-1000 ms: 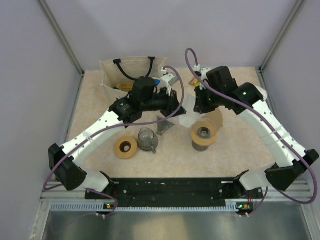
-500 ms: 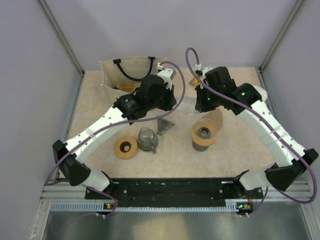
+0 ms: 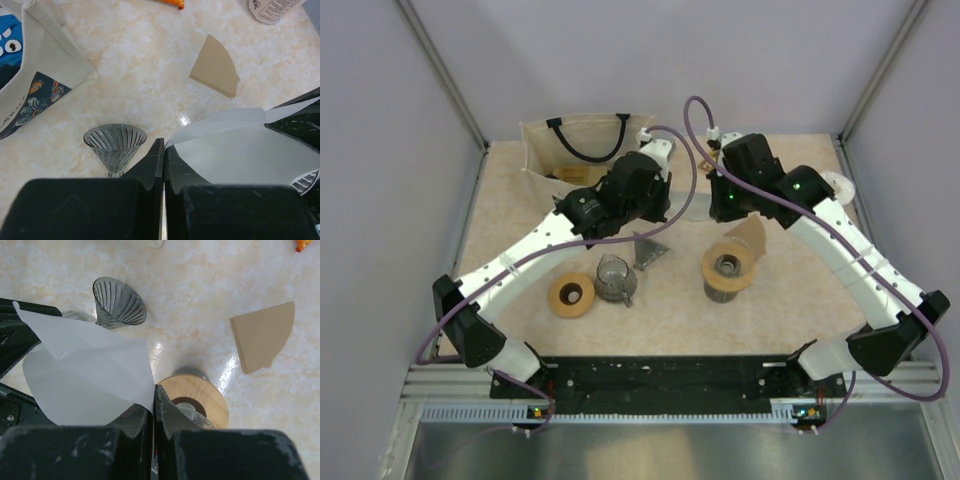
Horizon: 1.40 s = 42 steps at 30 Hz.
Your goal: Place the coffee filter in the dripper
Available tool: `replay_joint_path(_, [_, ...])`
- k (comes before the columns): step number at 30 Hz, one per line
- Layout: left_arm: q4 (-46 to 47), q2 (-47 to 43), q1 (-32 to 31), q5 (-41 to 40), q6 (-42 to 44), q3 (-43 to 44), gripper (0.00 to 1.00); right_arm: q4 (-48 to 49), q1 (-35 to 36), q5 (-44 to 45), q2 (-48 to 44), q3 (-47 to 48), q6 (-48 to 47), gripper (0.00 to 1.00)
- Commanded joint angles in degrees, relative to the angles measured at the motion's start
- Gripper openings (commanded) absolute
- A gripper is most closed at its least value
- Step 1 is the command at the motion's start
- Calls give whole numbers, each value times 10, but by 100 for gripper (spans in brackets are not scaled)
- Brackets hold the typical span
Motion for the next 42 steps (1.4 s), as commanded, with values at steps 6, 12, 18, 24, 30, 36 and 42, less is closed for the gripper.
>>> replay_joint_path(6, [10,-37,1,99,33,-7,0,-14,-1,-26,-37,-5,16,0])
replay_joint_path(12, [26,-50,-22,163,13,-13,0,-57,0,-74,-80,-11,36,0])
replay_joint_path(18, [33,-30,-56,187,-18,-7,0,-97,-1,-77,-118,-40,59,0])
replay_joint_path(24, [30,3,-62,203,-44,11,0,-115,-2,-36,-140,-75,69,1])
replay_joint_path(30, [27,21,-71,206,-44,14,0,-116,-1,-8,-146,-103,74,2])
replay_joint_path(36, [14,52,-73,204,-44,25,0,-104,-1,17,-147,-131,80,7])
replay_joint_path(42, [2,77,-73,194,-42,41,0,-96,-1,43,-145,-143,79,13])
